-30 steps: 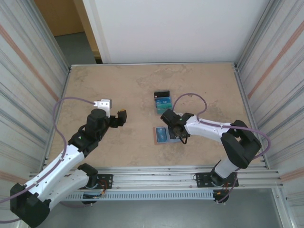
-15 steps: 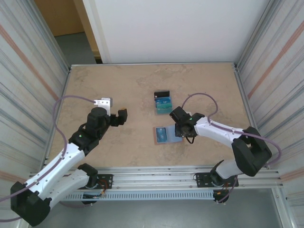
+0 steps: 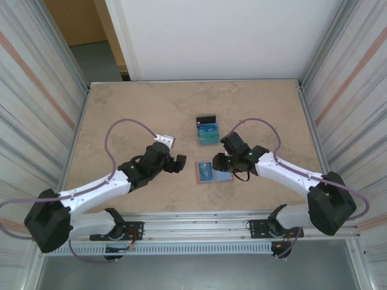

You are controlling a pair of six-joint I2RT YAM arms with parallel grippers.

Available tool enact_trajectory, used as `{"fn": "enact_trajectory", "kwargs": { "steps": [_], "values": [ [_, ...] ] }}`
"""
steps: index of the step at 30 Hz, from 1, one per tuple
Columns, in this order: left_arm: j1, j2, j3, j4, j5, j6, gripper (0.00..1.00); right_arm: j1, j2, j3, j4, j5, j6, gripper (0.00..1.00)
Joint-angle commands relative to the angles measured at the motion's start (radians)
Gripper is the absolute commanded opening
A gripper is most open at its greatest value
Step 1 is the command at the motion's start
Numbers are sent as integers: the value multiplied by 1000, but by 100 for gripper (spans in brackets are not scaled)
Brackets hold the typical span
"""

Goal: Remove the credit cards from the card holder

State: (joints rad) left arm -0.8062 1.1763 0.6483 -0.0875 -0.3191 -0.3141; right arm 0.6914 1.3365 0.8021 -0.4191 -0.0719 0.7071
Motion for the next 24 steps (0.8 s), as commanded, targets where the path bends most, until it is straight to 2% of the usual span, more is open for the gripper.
{"fn": "enact_trajectory", "kwargs": {
  "steps": [1, 9, 12, 24],
  "values": [
    [-20, 54, 32, 51, -55, -80, 99, 0, 61, 14, 34, -78, 15, 40],
    [-56, 144, 39, 61, -88, -130, 99, 19, 182, 63, 42, -117, 14, 38],
    [-58, 168, 40, 61, -89, -132, 99, 28, 206, 81, 53, -120, 9, 35],
    [-86, 263, 80, 69, -93, -101, 99, 22, 289, 115, 32, -111, 3, 33]
  ]
}}
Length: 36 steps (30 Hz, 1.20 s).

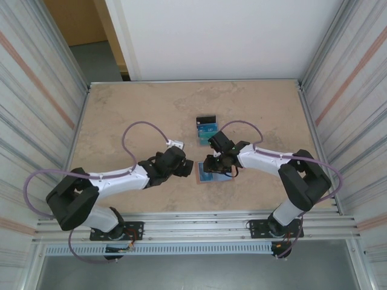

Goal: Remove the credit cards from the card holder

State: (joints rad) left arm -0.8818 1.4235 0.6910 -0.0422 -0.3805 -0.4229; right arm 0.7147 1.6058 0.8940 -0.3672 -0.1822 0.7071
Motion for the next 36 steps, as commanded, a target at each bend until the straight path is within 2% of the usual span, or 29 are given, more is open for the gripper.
{"fn": "enact_trajectory", "kwargs": {
  "steps": [1, 17, 25, 36],
  "values": [
    [-16, 25, 44, 24, -34, 15, 99, -3, 23, 23, -19, 1, 3, 33],
    [-30, 186, 120, 45, 10, 44, 99, -15, 76, 14, -18, -5, 20, 30],
    [-29, 243, 152, 38, 24, 50, 99, -15, 76, 12, -11, -20, 28, 32],
    [-29, 302, 195, -52, 7, 52, 99, -47, 49, -45, 104, -137, 43, 28]
  ]
}}
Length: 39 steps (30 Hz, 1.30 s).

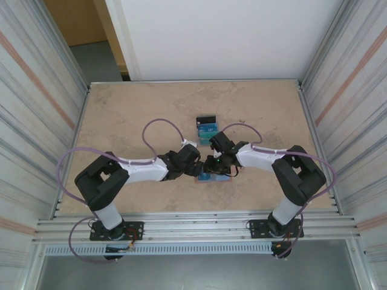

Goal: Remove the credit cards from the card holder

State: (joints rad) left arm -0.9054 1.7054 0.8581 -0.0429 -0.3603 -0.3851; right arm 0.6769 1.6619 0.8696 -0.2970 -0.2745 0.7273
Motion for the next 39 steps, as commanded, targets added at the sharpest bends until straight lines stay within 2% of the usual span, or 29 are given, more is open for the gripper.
{"fn": "enact_trajectory", "kwargs": {
  "steps": [1, 16, 33, 39],
  "values": [
    [-6, 25, 35, -67, -17, 10, 99, -13, -9, -25, 35, -47, 24, 28],
    [-6, -67, 36, -106, -35, 26, 99, -28, -11, -50, 53, -54, 33, 27],
    [-6, -6, 48, -131, -31, 25, 99, -37, -8, -67, 71, -73, 46, 25],
    [-5, 4, 48, -134, -22, 26, 99, -40, -9, -73, 87, -90, 58, 28]
  ]
}}
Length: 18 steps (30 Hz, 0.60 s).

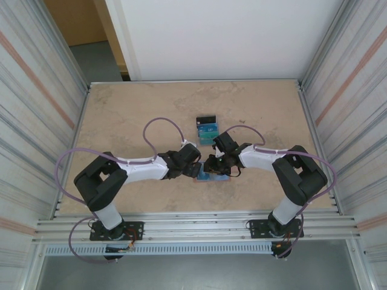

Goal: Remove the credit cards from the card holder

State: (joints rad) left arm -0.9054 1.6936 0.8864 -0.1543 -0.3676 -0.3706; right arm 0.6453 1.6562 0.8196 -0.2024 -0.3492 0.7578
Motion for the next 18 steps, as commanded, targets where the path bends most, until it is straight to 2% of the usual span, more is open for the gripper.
{"fn": "enact_trajectory", "kwargs": {
  "steps": [1, 18],
  "values": [
    [-5, 18, 22, -25, -14, 12, 99, -11, -6, -25, 1, -22, 30, 28],
    [-6, 13, 22, -52, -24, 11, 99, -90, -46, -161, 333, -261, 129, 21]
  ]
}}
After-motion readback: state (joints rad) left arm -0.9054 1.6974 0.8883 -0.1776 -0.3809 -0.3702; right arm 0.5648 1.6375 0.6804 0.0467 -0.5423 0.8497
